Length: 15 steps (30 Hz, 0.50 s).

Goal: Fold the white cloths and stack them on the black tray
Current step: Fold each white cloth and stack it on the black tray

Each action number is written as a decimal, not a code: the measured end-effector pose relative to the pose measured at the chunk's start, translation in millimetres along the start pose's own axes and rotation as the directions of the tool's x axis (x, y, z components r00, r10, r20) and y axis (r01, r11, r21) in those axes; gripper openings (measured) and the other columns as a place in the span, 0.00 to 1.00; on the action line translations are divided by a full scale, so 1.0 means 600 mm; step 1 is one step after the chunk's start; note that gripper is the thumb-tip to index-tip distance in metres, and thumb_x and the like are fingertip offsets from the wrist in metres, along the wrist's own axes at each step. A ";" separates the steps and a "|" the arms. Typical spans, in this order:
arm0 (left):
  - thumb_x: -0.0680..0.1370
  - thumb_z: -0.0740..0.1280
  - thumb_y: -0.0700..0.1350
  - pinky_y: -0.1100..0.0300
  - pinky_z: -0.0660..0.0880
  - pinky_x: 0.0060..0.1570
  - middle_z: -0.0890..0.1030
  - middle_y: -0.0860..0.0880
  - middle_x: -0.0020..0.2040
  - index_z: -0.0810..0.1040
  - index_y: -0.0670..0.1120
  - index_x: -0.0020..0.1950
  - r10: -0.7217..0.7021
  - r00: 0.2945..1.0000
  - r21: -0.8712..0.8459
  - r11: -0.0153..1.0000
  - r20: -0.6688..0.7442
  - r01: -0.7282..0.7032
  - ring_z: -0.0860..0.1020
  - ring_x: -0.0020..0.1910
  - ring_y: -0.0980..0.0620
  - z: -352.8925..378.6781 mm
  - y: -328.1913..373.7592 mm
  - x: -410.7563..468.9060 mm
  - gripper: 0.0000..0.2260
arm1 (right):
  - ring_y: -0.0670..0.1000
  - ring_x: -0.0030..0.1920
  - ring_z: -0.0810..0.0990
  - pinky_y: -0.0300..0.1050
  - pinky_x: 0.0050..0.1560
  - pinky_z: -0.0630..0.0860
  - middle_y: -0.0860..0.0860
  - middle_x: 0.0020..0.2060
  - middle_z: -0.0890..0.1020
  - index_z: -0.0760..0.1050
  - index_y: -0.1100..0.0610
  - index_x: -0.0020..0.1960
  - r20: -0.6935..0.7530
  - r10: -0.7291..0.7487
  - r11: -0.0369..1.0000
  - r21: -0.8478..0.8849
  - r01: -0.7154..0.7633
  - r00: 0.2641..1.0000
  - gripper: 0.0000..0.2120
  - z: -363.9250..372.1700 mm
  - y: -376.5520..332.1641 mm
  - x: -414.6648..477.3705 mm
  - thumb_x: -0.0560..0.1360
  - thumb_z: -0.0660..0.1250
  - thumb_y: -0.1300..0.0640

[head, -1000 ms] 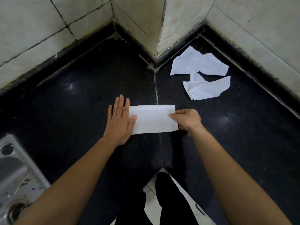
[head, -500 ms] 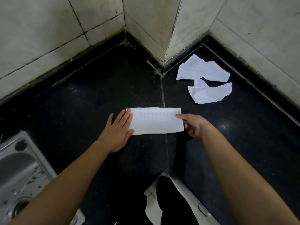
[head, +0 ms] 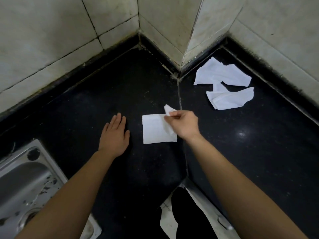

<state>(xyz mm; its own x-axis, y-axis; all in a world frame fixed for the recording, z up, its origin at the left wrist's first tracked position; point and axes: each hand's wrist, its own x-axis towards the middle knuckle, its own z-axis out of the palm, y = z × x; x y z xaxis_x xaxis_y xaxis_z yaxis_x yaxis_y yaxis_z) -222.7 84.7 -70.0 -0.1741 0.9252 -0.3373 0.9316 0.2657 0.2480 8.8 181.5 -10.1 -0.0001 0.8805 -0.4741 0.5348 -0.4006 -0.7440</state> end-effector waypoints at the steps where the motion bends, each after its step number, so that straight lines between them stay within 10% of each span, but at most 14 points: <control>1: 0.84 0.53 0.52 0.50 0.48 0.79 0.47 0.47 0.82 0.50 0.45 0.81 0.004 1.000 0.007 1.000 0.017 -0.004 0.47 0.81 0.49 -0.004 0.000 0.003 0.28 | 0.42 0.47 0.82 0.29 0.49 0.73 0.44 0.48 0.85 0.85 0.51 0.53 0.026 -0.023 0.998 -0.063 0.024 0.999 0.10 0.021 -0.009 -0.006 0.74 0.74 0.50; 8: 0.84 0.54 0.53 0.52 0.48 0.79 0.45 0.48 0.82 0.48 0.46 0.82 0.002 0.997 0.030 1.000 0.075 -0.004 0.45 0.81 0.50 -0.017 -0.005 0.007 0.29 | 0.49 0.53 0.81 0.38 0.52 0.75 0.49 0.49 0.85 0.83 0.53 0.56 0.100 -0.041 0.961 -0.268 0.067 0.994 0.10 0.123 -0.009 -0.027 0.78 0.68 0.51; 15: 0.84 0.56 0.53 0.50 0.49 0.79 0.46 0.47 0.82 0.50 0.46 0.82 0.018 0.997 0.012 1.000 0.081 -0.019 0.46 0.81 0.49 -0.014 -0.012 0.006 0.29 | 0.48 0.50 0.84 0.48 0.61 0.79 0.47 0.46 0.85 0.81 0.52 0.61 0.183 -0.079 0.996 0.057 0.070 0.980 0.13 0.088 0.031 -0.026 0.78 0.69 0.52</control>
<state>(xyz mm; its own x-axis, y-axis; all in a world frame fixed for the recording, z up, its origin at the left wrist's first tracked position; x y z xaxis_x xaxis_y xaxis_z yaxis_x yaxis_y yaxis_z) -232.5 88.5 -65.5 -0.1305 0.9048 -0.4052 0.9385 0.2446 0.2439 -25.6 147.1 -41.4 -0.1972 0.8478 -0.4923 0.4848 -0.3521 -0.8006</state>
